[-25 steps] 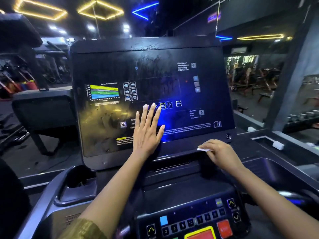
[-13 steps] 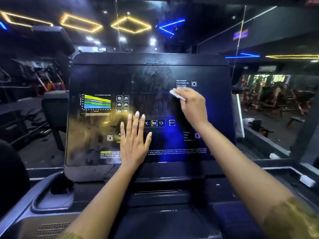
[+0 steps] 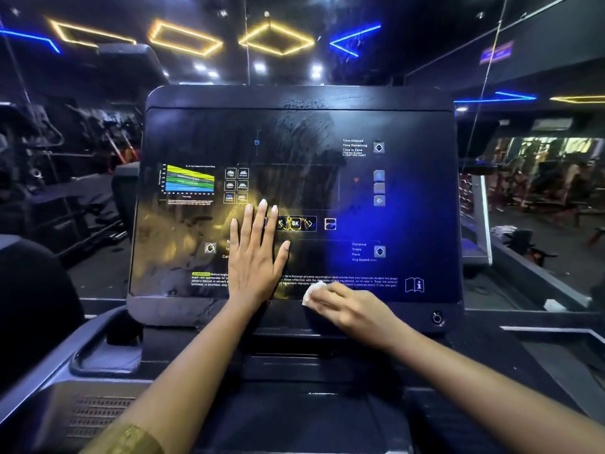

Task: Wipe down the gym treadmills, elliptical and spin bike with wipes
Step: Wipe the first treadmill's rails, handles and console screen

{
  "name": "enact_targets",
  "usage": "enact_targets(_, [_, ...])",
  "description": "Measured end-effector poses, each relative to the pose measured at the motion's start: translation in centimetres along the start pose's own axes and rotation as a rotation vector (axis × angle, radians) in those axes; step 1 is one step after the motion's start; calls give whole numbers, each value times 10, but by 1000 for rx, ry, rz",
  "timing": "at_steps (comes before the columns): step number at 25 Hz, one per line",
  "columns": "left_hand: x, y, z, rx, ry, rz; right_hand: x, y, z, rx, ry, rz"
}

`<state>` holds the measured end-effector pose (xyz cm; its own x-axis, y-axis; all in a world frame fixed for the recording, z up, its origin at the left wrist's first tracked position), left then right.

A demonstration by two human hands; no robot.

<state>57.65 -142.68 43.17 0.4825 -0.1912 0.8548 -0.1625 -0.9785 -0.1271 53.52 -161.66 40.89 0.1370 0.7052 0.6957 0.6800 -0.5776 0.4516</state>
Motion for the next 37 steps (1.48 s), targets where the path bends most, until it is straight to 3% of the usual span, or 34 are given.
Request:
enact_targets(2, [-1,1,0,4,-5,-1,14,16,-10,68,41,26])
enact_targets(6, [-1,1,-1,-9,-4,-7,84,99,-33,20,213,392])
enact_targets(8, [-1,2,-2,-7,-5,-6,97,115,-32,-42,195,466])
enact_targets(11, [0,1,-2,-17,-8,-10,63,84,-17,-125,113,418])
enact_targets(15, [-1,1,-1,-21,-28,-15,-22,21,-5,-11,-25,235])
enact_targets(18, [-1,1,-1,-22,-35,-16,-35,18,-11,58,-19,143])
enact_targets(22, [-1,2,-1,-34,-23,-13,42,97,-33,51,194,418])
enact_targets(24, [-2,1,0,-40,-21,-13,73,131,-37,-22,207,534])
enact_targets(28, [-2,1,0,-40,-10,-3,45,110,-29,-92,125,457])
enact_targets(34, [-7,8,-2,-92,11,28,-69,28,-18,24,-25,283])
enact_targets(37, [-2,37,-4,-118,32,137,-49,58,-35,59,91,303])
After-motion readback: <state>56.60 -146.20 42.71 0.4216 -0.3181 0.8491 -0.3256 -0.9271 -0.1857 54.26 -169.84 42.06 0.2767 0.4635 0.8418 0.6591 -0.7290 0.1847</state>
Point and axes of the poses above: each hand's wrist, its own x-axis towards the middle knuckle, its own z-axis out of the palm, y = z × x, the point moved 3 cm from there along x, towards the middle knuckle, and after that the axes turned 10 degrees about z, right-handed, at the moved point
